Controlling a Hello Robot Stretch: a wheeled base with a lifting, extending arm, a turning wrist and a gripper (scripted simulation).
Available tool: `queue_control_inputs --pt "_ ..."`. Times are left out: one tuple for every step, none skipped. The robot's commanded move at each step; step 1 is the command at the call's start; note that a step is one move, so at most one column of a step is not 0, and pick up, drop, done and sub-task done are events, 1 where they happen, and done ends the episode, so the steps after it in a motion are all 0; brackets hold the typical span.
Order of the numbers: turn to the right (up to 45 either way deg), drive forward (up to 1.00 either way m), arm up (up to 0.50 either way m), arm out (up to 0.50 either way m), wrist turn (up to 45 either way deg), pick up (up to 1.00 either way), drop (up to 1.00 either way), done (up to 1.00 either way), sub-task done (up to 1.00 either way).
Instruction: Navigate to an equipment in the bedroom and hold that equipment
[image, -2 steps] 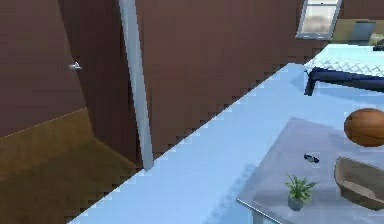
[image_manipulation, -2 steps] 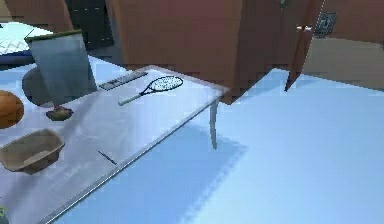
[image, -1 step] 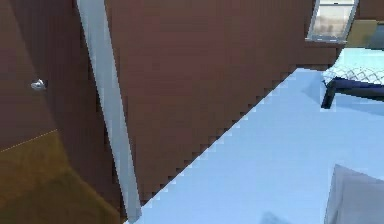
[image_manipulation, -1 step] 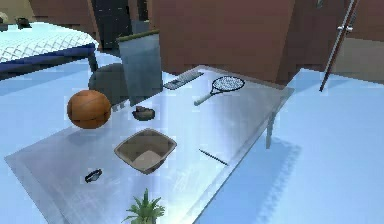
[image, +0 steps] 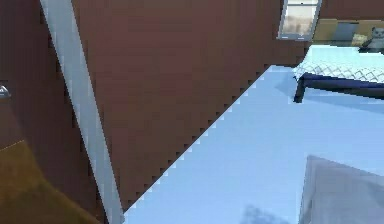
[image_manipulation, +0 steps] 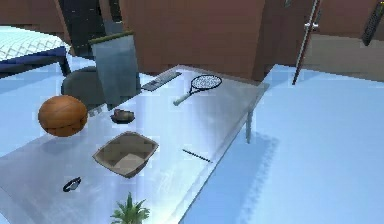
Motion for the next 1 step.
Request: queue_control_inputs --pt "0.0 0.25 0.0 0.0 0.0 0.0 0.0 0.0 0.0"
